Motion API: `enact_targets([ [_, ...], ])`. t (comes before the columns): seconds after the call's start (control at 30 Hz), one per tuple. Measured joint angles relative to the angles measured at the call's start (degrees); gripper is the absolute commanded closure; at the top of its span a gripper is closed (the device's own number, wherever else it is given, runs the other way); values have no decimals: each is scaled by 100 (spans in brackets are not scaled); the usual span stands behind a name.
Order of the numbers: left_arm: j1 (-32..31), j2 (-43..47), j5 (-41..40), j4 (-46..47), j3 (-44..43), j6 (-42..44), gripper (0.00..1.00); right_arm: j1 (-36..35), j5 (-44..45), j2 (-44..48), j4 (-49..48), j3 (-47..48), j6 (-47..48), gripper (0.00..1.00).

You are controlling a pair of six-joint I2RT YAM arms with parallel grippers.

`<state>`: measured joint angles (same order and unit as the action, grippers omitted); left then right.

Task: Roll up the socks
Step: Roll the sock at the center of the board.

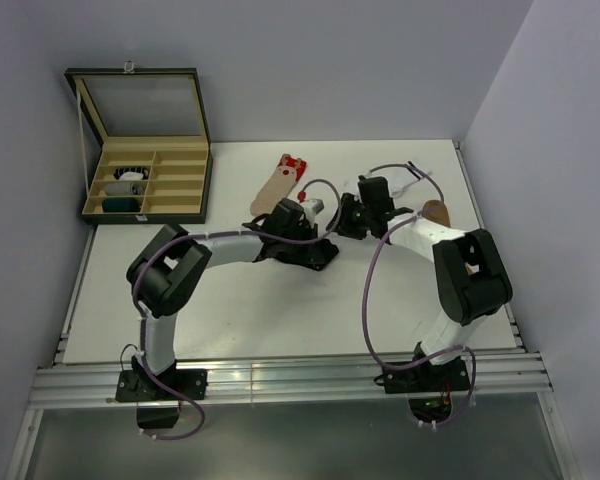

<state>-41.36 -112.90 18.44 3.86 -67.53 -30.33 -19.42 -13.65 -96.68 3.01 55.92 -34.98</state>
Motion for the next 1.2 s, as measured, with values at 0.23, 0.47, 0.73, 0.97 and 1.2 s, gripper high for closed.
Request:
enact_targets([
  [0.23,-245,37,188,-531,-131,1054,99,186,-376,-46,326,120,728,51],
  [0.47,-262,81,313,-682,-131,1609,99,195,-1038,-411,337,229,1132,50],
  [0.73,-321,146,271,-754,-92,1858,99,195,-1327,-898,407,361,1322,50],
  [0.97,-332,210,264,-767,-20,1888,99,195,-1532,-1073,385,450,1360,68],
  [1.2,-330,345,175,-769,140,1823,99,195,-1532,-1169,391,450,1311,100],
])
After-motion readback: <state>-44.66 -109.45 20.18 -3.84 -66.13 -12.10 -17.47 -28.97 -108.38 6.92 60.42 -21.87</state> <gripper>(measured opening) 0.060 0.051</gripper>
